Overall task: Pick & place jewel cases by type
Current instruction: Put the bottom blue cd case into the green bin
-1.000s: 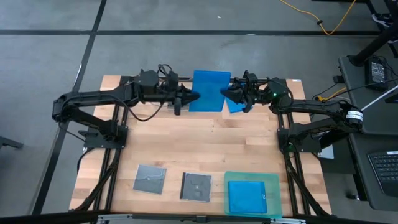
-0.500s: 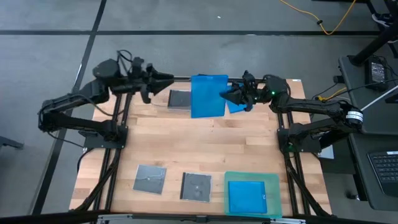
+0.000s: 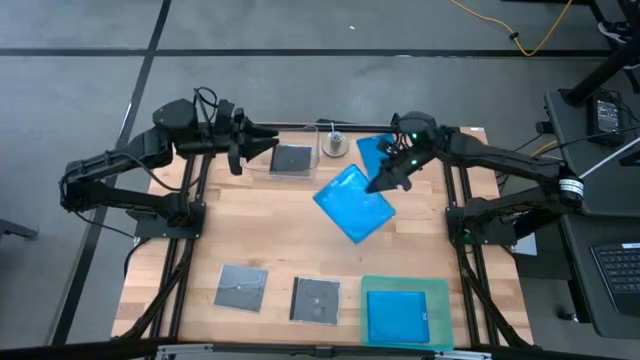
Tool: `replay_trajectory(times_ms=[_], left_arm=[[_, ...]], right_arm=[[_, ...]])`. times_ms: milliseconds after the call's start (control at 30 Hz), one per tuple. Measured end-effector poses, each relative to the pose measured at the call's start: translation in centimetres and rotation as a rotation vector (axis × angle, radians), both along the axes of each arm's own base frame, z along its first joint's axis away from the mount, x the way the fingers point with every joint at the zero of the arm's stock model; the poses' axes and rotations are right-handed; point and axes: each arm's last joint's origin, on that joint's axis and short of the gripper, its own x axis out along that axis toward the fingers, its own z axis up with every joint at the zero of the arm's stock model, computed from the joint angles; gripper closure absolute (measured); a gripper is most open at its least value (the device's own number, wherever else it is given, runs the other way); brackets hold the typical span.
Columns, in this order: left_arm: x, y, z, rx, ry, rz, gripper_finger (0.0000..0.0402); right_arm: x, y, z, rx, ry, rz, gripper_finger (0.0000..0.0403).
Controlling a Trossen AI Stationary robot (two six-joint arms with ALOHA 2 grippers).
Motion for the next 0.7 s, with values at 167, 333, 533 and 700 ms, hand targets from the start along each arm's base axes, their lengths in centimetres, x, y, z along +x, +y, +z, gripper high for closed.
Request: replay_trajectory(times_ms=[167, 333, 533, 700], left_arm=[[0.0, 0.0, -0.1, 0.029, 0.014, -0.012, 0.0256], [0.0, 0.0, -0.2, 0.043, 0.03, -0.014, 0.0256], [0.0, 0.0, -0.2, 0.059, 0.032, -0.015, 0.0256], [0.0, 0.0, -0.2, 0.06, 0.033, -0.016, 0.0256]], right_arm=[[-2.1, 0.9, 2.7, -0.02, 0.155, 0.076, 0.0355], [-3.9, 2.1, 4.5, -0.022, 0.295, 0.103, 0.0355], [-4.7, 4.2, 4.5, 0.009, 0.429, 0.194, 0.0355], [-4.4, 6.1, 3.9, 0.007, 0.504, 0.293, 0.0355]])
